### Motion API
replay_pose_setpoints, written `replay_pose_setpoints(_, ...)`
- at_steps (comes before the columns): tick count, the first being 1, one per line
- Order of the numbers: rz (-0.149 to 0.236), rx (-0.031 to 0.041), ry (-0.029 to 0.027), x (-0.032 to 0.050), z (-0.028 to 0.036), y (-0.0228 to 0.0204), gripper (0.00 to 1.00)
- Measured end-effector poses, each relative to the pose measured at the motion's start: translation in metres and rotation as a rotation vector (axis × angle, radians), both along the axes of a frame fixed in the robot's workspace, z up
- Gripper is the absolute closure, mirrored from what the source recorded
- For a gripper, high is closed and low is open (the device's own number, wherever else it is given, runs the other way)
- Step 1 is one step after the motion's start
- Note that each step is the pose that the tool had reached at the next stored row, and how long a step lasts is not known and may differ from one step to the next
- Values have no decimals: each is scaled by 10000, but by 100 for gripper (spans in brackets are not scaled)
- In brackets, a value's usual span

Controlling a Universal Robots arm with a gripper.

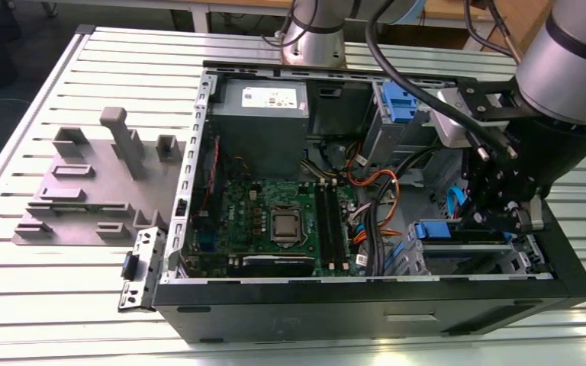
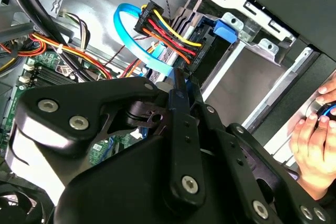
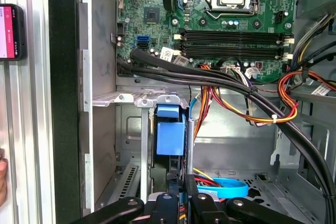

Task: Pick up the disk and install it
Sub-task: 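Insert the second disk wire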

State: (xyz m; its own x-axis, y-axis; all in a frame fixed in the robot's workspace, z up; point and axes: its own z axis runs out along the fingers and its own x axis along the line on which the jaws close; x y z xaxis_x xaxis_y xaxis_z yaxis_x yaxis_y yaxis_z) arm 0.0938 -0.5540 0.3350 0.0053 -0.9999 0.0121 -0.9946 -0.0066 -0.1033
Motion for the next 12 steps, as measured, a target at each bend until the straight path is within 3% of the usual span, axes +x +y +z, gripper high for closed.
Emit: replay_pose_setpoints(12,16,1,0,1,1,-24,84)
